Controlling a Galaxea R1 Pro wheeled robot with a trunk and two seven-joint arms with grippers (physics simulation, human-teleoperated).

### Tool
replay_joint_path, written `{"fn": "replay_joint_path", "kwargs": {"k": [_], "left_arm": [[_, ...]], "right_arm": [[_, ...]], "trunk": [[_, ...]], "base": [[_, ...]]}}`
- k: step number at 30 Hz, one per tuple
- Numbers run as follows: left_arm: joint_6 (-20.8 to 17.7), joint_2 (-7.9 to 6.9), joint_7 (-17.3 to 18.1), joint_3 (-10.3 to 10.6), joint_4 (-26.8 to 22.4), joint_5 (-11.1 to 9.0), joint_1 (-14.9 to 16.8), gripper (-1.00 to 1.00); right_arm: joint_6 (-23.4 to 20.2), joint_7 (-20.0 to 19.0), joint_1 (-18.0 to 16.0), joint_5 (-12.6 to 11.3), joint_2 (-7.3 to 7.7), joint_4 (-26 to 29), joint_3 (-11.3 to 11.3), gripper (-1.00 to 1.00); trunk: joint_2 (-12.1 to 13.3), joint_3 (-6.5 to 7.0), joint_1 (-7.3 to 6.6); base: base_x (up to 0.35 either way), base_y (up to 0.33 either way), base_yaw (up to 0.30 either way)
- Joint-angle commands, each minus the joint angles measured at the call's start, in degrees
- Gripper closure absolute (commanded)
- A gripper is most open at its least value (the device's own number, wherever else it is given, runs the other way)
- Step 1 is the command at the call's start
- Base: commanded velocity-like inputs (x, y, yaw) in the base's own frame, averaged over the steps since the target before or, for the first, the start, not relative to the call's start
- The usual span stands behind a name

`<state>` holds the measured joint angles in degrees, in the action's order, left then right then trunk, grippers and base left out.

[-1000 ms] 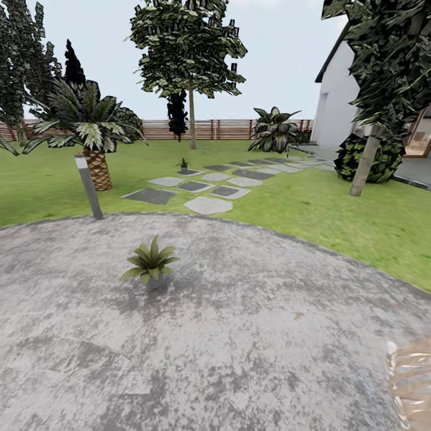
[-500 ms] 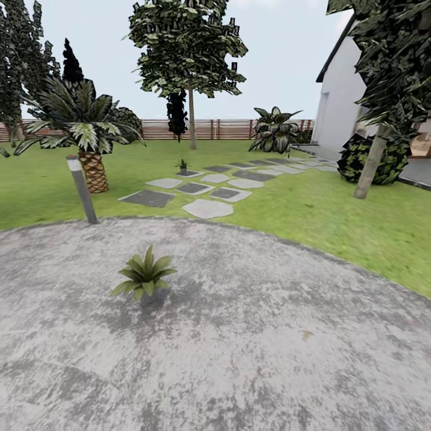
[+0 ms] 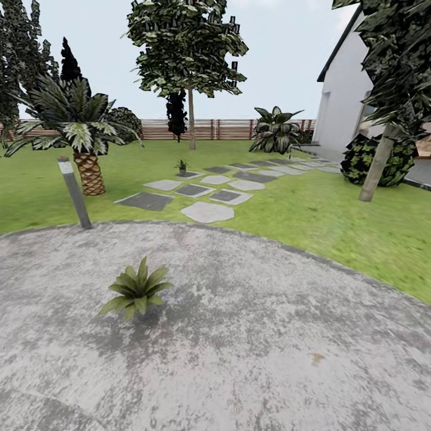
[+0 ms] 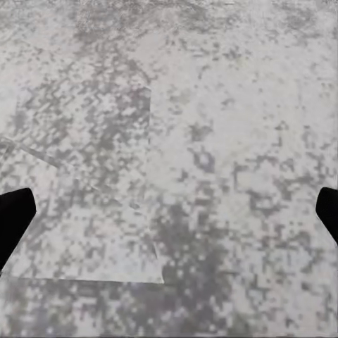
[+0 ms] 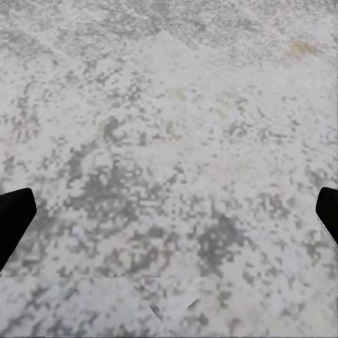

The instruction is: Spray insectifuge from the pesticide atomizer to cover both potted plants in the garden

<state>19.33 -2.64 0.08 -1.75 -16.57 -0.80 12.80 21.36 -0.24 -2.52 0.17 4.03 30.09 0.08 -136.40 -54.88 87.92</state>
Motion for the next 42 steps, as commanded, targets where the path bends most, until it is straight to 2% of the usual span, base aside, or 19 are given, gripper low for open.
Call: {"fn": "replay_joint_path", "kwargs": {"k": [1, 16, 42], "left_arm": [[0.2, 0.01, 0.0, -0.1, 0.0, -0.1, 0.0, -1.00], [0.2, 0.03, 0.0, -0.1, 0.0, -0.1, 0.0, -1.00], [0.2, 0.01, 0.0, -0.1, 0.0, -0.1, 0.0, -1.00]], "right_arm": [[0.2, 0.0, 0.0, 0.0, 0.01, 0.0, 0.0, -1.00], [0.2, 0.0, 0.0, 0.0, 0.01, 0.0, 0.0, -1.00], [0.2, 0.0, 0.0, 0.1, 0.01, -0.1, 0.0, -1.00]], "trunk": [[0.0, -0.05, 0.02], [0.0, -0.05, 0.02], [0.0, -0.05, 0.02]], "base": [[0.340, 0.000, 0.000], [0.340, -0.001, -0.015], [0.340, -0.076, -0.256]]}}
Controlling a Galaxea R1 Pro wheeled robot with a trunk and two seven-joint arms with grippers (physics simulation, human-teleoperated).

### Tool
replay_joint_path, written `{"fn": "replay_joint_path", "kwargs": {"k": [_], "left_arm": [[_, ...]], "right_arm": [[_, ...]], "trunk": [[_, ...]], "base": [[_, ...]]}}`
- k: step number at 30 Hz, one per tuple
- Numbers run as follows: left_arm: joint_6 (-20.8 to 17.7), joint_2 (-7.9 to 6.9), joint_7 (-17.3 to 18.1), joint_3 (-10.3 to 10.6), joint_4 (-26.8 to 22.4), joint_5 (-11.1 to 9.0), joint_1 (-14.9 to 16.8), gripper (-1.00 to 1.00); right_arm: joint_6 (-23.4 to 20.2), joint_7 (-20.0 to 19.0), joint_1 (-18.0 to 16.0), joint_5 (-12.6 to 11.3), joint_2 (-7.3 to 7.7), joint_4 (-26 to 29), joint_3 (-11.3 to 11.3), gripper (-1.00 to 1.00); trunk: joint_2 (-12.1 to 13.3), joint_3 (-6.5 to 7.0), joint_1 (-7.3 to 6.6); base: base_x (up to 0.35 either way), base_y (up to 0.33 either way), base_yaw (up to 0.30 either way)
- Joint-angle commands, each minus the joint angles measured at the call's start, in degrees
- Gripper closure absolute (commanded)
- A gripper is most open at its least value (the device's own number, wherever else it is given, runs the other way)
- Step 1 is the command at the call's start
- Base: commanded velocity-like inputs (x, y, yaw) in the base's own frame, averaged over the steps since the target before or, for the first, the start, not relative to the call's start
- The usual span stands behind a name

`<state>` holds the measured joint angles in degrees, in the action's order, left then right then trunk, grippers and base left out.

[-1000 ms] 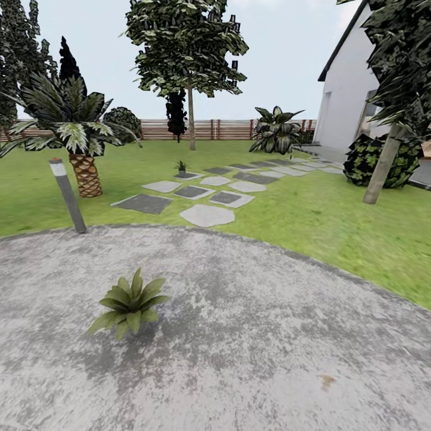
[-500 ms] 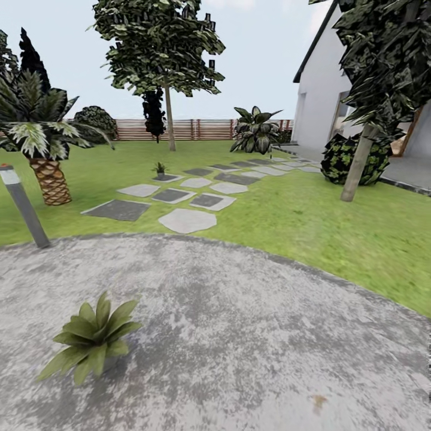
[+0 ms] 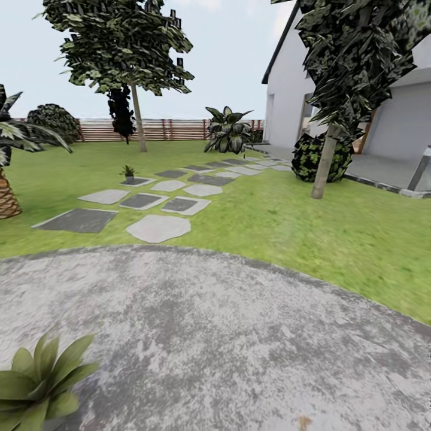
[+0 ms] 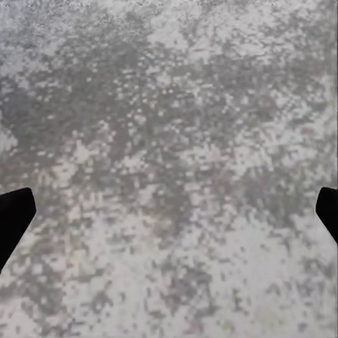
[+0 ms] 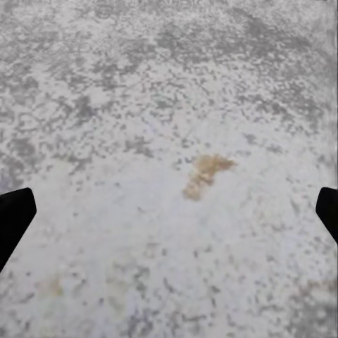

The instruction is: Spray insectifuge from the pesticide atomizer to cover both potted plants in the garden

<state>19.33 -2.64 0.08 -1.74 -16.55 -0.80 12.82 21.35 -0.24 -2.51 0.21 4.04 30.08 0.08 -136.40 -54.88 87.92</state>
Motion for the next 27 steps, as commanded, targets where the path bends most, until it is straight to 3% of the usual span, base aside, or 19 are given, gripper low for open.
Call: {"fn": "replay_joint_path", "kwargs": {"k": [1, 18, 27], "left_arm": [[0.2, 0.00, 0.0, -0.1, 0.0, -0.1, 0.0, -1.00], [0.2, 0.00, 0.0, -0.1, 0.0, -0.1, 0.0, -1.00], [0.2, 0.02, 0.0, -0.1, 0.0, -0.1, 0.0, -1.00]], "right_arm": [[0.2, 0.0, 0.0, 0.0, 0.00, -0.1, 0.0, -1.00], [0.2, 0.0, 0.0, 0.0, 0.00, 0.0, 0.0, -1.00], [0.2, 0.0, 0.0, 0.0, 0.00, 0.0, 0.0, -1.00]], "trunk": [[0.0, -0.05, 0.02], [0.0, -0.05, 0.02], [0.0, -0.05, 0.02]], "base": [[0.340, -0.015, -0.264], [0.340, -0.001, -0.260], [0.340, 0.000, -0.044]]}}
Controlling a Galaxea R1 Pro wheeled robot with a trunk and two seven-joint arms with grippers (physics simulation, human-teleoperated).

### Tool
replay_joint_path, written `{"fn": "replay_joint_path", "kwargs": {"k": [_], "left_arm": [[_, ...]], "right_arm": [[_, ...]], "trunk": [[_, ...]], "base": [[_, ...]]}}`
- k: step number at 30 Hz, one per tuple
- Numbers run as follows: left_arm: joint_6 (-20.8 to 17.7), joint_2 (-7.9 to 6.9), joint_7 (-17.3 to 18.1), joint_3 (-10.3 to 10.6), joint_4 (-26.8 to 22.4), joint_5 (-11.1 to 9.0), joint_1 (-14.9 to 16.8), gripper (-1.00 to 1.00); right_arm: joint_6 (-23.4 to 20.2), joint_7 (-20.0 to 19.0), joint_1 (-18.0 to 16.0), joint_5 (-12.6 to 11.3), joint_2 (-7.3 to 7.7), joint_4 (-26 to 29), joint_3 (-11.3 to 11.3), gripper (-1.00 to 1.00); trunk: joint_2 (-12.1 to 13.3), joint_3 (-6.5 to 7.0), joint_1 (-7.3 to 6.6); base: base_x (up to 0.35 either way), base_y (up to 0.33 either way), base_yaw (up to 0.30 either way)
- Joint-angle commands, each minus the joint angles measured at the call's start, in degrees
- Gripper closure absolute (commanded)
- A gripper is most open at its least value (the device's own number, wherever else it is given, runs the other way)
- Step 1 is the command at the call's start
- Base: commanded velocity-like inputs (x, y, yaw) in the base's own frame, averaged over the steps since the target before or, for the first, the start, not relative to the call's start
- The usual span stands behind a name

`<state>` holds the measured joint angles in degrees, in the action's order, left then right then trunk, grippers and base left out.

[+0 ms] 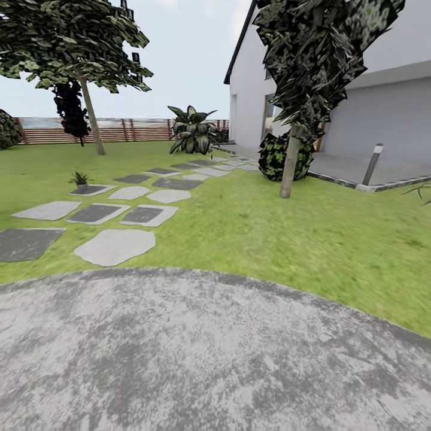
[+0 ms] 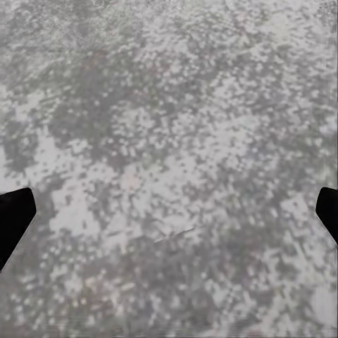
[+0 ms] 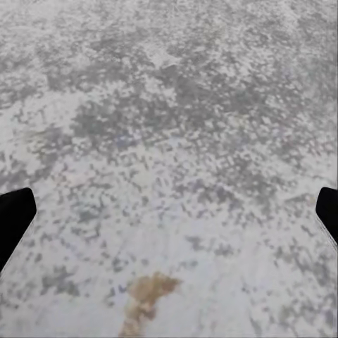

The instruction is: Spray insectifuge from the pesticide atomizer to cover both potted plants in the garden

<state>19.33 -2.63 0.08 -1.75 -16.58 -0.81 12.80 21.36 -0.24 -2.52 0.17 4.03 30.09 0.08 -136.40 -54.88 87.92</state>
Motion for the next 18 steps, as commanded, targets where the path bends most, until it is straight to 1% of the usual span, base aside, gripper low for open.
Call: {"fn": "replay_joint_path", "kwargs": {"k": [1, 14, 18], "left_arm": [[0.2, 0.01, 0.0, -0.1, 0.0, -0.1, 0.0, -1.00], [0.2, 0.01, 0.0, -0.1, 0.1, -0.1, 0.0, -1.00], [0.2, 0.00, 0.0, -0.1, 0.1, -0.1, 0.0, -1.00]], "right_arm": [[0.2, 0.0, 0.0, 0.0, 0.01, 0.0, 0.0, -1.00], [0.2, 0.0, 0.0, 0.0, 0.01, 0.0, 0.0, -1.00], [0.2, 0.1, 0.0, 0.0, 0.01, 0.0, 0.0, -1.00]], "trunk": [[0.0, -0.05, 0.02], [0.0, -0.05, 0.02], [0.0, -0.05, 0.02]], "base": [[0.340, 0.000, -0.001], [0.340, 0.000, 0.000], [0.340, 0.000, 0.081]]}}
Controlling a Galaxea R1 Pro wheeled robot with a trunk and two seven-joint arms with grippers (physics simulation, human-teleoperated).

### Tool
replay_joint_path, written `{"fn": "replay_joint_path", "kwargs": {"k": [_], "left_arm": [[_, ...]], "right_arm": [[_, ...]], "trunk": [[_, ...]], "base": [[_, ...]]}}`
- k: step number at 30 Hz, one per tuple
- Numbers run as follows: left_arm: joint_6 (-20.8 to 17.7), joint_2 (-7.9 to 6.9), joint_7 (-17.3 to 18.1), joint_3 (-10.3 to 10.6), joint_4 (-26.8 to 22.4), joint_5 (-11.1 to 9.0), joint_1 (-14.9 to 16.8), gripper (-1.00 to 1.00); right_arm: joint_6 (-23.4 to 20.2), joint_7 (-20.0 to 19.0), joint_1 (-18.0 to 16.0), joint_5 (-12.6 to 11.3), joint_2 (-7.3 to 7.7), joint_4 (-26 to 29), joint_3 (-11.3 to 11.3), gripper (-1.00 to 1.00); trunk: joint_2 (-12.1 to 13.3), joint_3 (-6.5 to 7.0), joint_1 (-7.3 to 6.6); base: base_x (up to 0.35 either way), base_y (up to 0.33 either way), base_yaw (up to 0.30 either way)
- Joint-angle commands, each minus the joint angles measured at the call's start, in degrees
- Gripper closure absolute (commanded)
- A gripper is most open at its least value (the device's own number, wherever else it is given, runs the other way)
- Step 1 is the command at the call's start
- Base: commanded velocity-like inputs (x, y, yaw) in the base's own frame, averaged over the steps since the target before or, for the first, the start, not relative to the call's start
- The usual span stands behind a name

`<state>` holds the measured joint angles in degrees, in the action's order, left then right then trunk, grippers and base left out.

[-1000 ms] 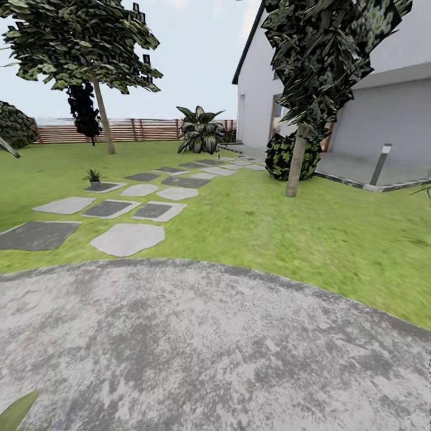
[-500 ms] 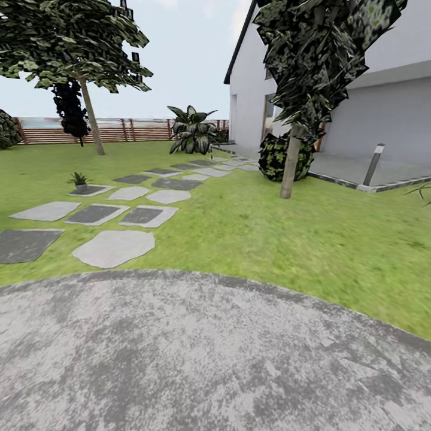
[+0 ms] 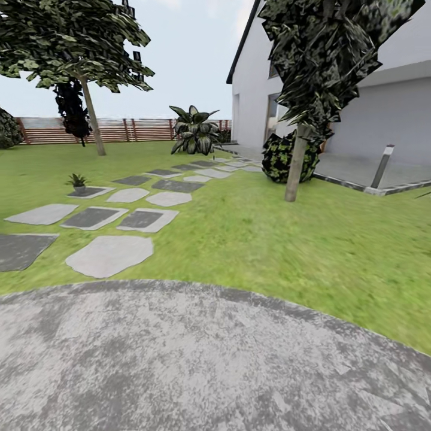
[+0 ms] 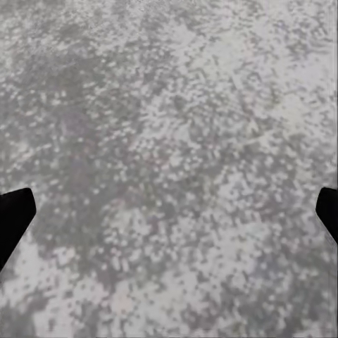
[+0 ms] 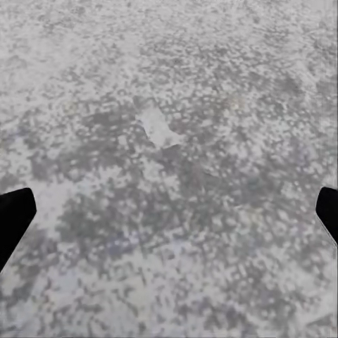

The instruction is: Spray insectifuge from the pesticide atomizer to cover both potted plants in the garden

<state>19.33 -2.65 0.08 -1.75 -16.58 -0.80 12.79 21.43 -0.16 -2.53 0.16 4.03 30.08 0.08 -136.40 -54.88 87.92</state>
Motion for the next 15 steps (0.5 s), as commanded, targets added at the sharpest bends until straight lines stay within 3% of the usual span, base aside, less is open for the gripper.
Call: {"fn": "replay_joint_path", "kwargs": {"k": [1, 15], "left_arm": [[0.2, 0.01, 0.0, -0.1, 0.1, -0.1, 0.0, -1.00], [0.2, 0.01, 0.0, -0.1, 0.1, -0.1, 0.0, -1.00]], "right_arm": [[0.2, 0.0, 0.0, 0.0, 0.01, 0.0, 0.0, -1.00], [0.2, 0.0, 0.0, 0.0, 0.01, 0.0, 0.0, -1.00]], "trunk": [[0.0, -0.05, 0.02], [0.0, -0.05, 0.02]], "base": [[0.340, 0.000, 0.187], [0.340, 0.000, 0.271]]}}
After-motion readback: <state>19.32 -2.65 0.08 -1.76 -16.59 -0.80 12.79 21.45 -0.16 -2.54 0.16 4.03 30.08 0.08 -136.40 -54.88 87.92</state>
